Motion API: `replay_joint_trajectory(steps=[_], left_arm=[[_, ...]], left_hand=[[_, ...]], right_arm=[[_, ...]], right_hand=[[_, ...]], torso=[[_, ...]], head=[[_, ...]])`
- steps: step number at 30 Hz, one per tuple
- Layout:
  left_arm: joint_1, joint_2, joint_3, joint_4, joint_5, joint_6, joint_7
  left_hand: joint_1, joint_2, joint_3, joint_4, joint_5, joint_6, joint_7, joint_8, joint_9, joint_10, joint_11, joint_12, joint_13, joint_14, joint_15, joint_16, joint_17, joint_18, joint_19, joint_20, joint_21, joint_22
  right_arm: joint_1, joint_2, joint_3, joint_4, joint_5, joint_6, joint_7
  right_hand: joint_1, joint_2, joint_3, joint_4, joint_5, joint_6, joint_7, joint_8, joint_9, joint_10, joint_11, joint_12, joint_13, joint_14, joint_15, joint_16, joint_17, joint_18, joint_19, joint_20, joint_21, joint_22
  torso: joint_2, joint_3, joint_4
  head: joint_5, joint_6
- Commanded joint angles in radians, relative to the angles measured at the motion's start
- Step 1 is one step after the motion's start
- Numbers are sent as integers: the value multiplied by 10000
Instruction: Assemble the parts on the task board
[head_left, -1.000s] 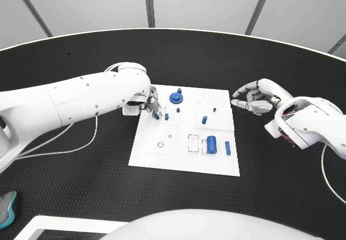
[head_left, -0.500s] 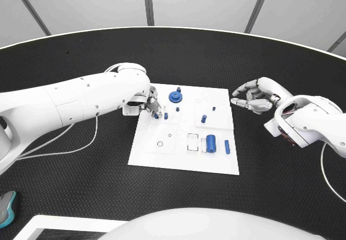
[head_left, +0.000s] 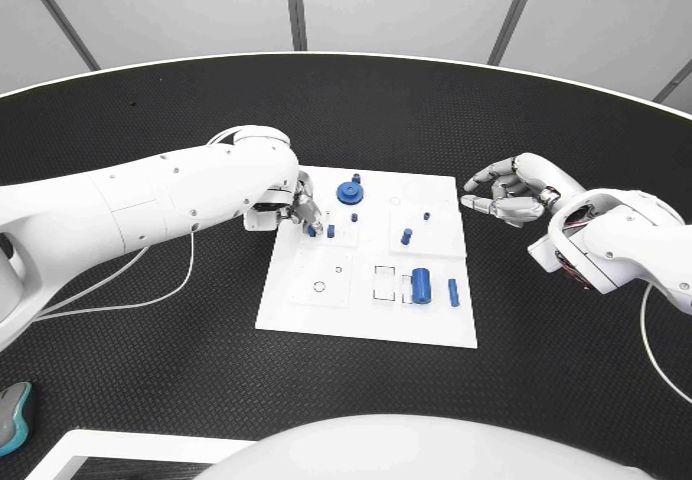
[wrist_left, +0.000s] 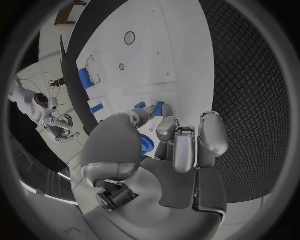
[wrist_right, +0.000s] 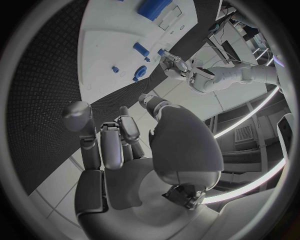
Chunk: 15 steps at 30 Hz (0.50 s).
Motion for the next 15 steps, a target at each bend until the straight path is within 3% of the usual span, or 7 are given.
replay_joint_trajectory(steps=[1,9,15], left_arm=[[-1,1,0,-21,13,22,-152],[-1,-6,-1,-74,24,72,-234],[-1,-15,-1,-107,27,41,-286]], left_hand=[[-310,-219,-257,144,-62,-43,40,-77,38,-64,20,-52,-6,1033,-18,-21,2508,-116,-65,-21,-50,-14],[-886,-771,-1306,705,-62,189,1,-102,57,3,-21,-8,112,1048,-46,-5,2548,-127,-8,-39,-34,43],[-963,-903,-1846,997,-59,222,-12,-153,72,-9,-28,-26,104,1037,-65,-19,2516,-126,-5,-59,-50,35]], right_arm=[[0,-9,0,6,0,-2,-2],[0,-21,0,21,0,-6,-3],[0,-27,0,26,0,-2,-4]], right_hand=[[6,-23,-18,53,54,-67,19,58,-9,7,-23,15,-16,596,-92,-22,848,172,46,-29,-48,-14],[6,-23,-18,53,54,-67,19,58,-9,7,-23,15,-16,596,-92,-22,848,172,46,-29,-48,-14],[1,-29,-22,57,54,-74,20,59,-12,3,-22,12,-19,592,-91,-30,835,175,40,-29,-66,-26]], torso=[[-7,10,-7],[-10,15,-7],[-7,12,2]], head=[[0,-10],[-10,-11],[-21,-12]])
